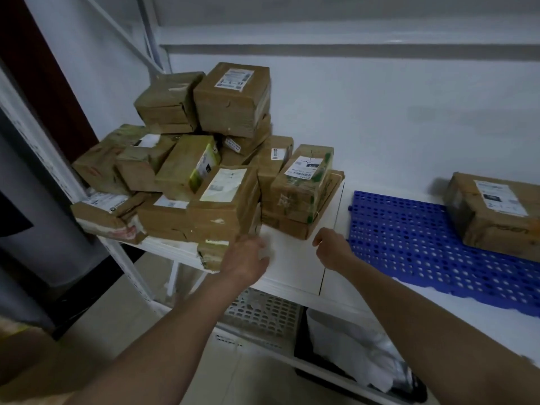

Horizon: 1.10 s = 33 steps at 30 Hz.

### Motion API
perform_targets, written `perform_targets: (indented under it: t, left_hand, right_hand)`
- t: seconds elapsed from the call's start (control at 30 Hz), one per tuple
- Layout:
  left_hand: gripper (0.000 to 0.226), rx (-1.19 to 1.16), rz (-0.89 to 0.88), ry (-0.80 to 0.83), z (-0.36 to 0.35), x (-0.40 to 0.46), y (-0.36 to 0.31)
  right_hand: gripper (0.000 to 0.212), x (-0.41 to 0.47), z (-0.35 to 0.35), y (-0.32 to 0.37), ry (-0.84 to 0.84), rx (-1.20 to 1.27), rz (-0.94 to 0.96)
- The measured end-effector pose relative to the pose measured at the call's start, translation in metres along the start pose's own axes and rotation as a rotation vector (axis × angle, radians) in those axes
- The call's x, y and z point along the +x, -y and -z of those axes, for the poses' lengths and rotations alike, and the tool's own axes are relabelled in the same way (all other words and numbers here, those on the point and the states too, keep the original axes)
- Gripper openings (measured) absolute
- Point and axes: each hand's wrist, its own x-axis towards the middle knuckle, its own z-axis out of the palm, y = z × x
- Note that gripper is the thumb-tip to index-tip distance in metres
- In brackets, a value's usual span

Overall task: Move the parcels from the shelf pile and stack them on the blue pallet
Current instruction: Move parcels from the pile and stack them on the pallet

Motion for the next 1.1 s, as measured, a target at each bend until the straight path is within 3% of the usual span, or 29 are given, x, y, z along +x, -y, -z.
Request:
perform_targets:
  t: [0.17, 0.27, 0.53, 0.63, 0.83, 1.1]
  left_hand:
    - [0.029, -0.091, -0.067, -0.071, 0.012, 0.02, -0.012]
    - [0.038, -0.174, -0.121, -0.064, 0.017, 0.038, -0.03]
    - [0.124, -0.373, 0.176, -0.077, 0.014, 0.108, -0.063]
    - [0.14, -0.478, 0.259, -0.12, 0.01, 0.128, -0.064]
    - [0.136, -0.535, 0.286, -0.151, -0.002, 0.143, -0.075]
    - [0.114, -0.642, 0.272, -0.126, -0.001, 0.145, -0.078]
  right_hand:
    - [0.029, 0.027, 0.009, 0.008, -0.065, -0.03, 0.012]
    - [0.032, 0.046, 0.018, 0.011, -0.115, 0.03, 0.014]
    - [0.028, 0.091, 0.038, 0.008, -0.097, 0.252, -0.019]
    - [0.033, 0.099, 0.041, 0.007, -0.056, 0.434, -0.056]
    - [0.044, 0.101, 0.041, 0.014, 0.034, 0.573, -0.08]
    - [0.034, 0.092, 0.042, 0.021, 0.075, 0.726, -0.094]
